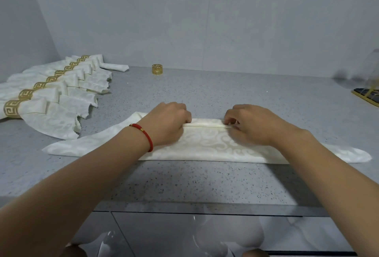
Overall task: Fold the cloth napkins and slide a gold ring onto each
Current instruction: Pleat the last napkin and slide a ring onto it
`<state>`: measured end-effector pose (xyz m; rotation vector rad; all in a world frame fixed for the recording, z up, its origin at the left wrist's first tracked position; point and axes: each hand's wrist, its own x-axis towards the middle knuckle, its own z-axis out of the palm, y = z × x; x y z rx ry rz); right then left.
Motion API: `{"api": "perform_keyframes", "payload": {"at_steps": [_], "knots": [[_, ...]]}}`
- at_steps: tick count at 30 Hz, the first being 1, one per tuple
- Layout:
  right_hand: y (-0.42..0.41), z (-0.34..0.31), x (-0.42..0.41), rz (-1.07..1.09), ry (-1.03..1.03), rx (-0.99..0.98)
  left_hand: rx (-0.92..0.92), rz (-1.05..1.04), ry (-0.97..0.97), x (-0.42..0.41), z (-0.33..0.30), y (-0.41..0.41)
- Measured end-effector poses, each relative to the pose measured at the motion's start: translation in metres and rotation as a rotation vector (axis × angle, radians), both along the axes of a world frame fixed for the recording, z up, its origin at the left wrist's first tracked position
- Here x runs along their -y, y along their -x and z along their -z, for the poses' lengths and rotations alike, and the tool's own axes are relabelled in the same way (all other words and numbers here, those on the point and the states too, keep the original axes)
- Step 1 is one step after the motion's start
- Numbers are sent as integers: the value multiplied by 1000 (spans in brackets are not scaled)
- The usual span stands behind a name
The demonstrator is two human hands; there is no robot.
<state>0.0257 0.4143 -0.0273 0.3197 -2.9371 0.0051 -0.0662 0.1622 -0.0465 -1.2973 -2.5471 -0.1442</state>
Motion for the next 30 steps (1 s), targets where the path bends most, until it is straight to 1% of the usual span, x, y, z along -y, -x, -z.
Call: {"api": "perform_keyframes", "payload": {"at_steps": [1,2,4,5,7,10,12,15,16,18,19,20,22,23,24,26,28,30], "knots": [[1,0,-2,22,83,10,79,-28,-83,1,-1,-1],[1,2,-4,36,144,1,117,-54,-171,2,0,-2],[2,4,-6,64,189,1,112,-104,-264,2,1,-5],[2,6,-6,72,184,19,103,-122,-258,1,2,-5],[1,6,-5,66,154,20,83,-132,-177,-1,6,-6],[-1,3,-1,38,63,-61,77,-92,-147,0,6,-2],[-3,2,1,28,-5,-111,-33,-54,-138,2,4,-3],[-12,5,4,-36,-161,-191,-258,-7,-45,3,3,-6],[-15,6,3,-68,-217,-189,-302,7,-3,3,2,-8],[-23,6,0,-118,-291,-112,-340,56,92,4,-1,-13],[-27,4,-1,-123,-275,-68,-325,80,142,4,-4,-16],[-31,-1,-1,-102,-216,-14,-268,95,184,4,-7,-19],[-35,-9,0,-17,-23,106,-54,73,218,6,-18,-23],[-34,-9,0,11,85,135,70,46,217,8,-23,-24],[-33,-8,0,29,180,132,147,39,205,10,-26,-24],[-31,-3,-1,42,246,79,151,59,167,14,-25,-22],[-29,3,-2,33,231,85,49,85,120,18,-18,-21],[-28,7,-4,33,232,97,-97,124,88,18,-10,-22]]}}
